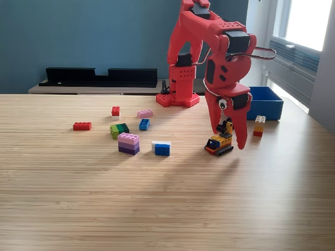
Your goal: Grasp a lego block and put it in the bin.
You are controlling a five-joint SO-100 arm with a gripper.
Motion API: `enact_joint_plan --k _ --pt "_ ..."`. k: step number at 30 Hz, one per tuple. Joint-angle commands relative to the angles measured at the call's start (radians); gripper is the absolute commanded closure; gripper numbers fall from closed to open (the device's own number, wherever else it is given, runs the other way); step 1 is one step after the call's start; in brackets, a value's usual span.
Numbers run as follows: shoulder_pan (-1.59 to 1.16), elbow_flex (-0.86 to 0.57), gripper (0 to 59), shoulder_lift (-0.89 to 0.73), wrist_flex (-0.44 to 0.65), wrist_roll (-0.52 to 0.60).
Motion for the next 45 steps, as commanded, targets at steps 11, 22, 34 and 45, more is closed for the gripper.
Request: enact_joint_plan --k 11,22,34,45 --pt "-0.006 0.057 34.3 0.021 -0.072 0.026" --pt "-0.028 0.104 56.5 0.021 -0.14 0.055" --pt "-0.032 0.106 58.5 0.037 -0.095 0.101" --pt "-0.055 -0.207 58.5 0.04 0.184 0.144"
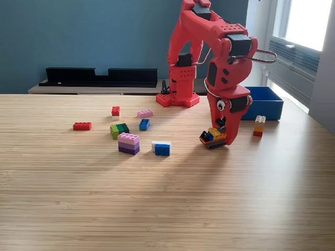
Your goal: Grasp a lego block and put it in the bin.
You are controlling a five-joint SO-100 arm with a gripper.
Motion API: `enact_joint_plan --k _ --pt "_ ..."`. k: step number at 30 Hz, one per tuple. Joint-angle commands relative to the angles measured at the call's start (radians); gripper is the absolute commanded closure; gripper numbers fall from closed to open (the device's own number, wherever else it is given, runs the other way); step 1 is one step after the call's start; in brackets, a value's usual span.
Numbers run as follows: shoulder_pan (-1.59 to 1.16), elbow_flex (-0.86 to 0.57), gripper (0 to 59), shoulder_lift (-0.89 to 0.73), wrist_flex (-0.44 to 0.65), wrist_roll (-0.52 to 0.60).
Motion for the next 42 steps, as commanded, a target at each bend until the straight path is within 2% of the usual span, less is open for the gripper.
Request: enact_joint_plan --k 1,6,18,31,42 --pt "-0.04 -0.241 58.5 0.041 0.141 0.011" --pt "-0.115 -0.387 58.5 0.041 0.247 0.029" --pt "-0.482 -0.376 58.5 0.041 0.285 0.003" --pt "-0.779 -0.509 58.5 0.043 0.341 -0.032" --pt "-0.873 -0.42 58.5 0.043 0.342 -0.041"
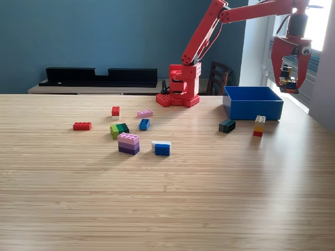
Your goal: Grasp a lego block and put it in the bin.
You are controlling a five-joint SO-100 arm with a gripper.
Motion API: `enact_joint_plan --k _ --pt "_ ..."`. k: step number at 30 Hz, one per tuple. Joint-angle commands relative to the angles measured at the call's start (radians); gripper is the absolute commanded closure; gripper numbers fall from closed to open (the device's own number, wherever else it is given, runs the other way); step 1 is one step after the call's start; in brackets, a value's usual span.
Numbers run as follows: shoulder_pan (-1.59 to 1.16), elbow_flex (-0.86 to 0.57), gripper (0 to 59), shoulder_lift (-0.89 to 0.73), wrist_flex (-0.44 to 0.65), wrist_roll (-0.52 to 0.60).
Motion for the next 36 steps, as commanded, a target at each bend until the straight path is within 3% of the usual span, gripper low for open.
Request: enact_joint_plan --k 1,6,12,22,23,26,30,32,36 --pt "-0.025 0.015 58.5 0.043 0.055 -0.017" --pt "-0.072 0.11 58.5 0.061 0.055 -0.049" --pt "-0.127 0.229 58.5 0.213 0.055 -0.072" --pt "-0.132 0.276 57.5 0.368 0.051 -0.08" --pt "-0.135 0.276 52.3 0.37 0.051 -0.08" --pt "-0.135 0.273 29.0 0.373 0.051 -0.083" --pt "-0.135 0.27 11.2 0.38 0.051 -0.091" --pt "-0.135 0.272 7.7 0.38 0.051 -0.094" --pt "-0.126 0.27 7.5 0.38 0.051 -0.097"
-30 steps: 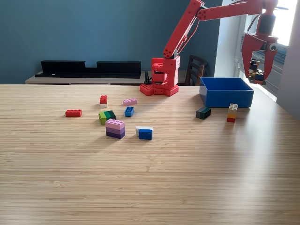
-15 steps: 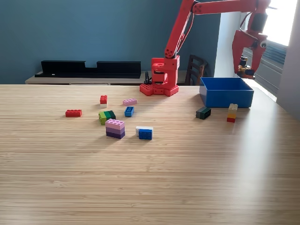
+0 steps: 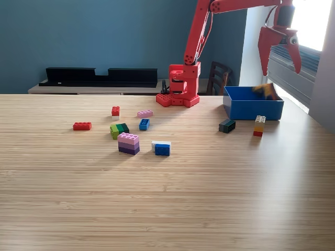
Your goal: Grasp a lego block and put it in the bin.
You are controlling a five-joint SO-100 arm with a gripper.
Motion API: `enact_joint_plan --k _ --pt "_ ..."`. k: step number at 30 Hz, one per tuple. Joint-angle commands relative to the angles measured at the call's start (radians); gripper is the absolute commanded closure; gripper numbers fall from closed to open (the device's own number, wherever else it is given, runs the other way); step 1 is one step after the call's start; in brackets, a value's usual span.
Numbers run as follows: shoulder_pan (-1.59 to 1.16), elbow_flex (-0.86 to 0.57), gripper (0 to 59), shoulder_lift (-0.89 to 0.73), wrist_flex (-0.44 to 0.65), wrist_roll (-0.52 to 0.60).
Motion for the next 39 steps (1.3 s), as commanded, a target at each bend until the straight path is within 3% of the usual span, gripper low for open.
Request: enact_joint_plan --k 1,8,15,17,25,39 --pt "0.0 -0.025 8.6 0.114 0.051 -0.003" --pt "0.183 -0.098 20.9 0.114 0.051 0.046" --pt "0.56 -0.127 49.6 0.117 0.051 0.158" --pt "0.676 -0.129 54.1 0.117 0.051 0.173" --pt "0.94 -0.11 54.5 0.118 0.051 0.152" --pt "1.015 -0.098 54.5 0.118 0.051 0.135"
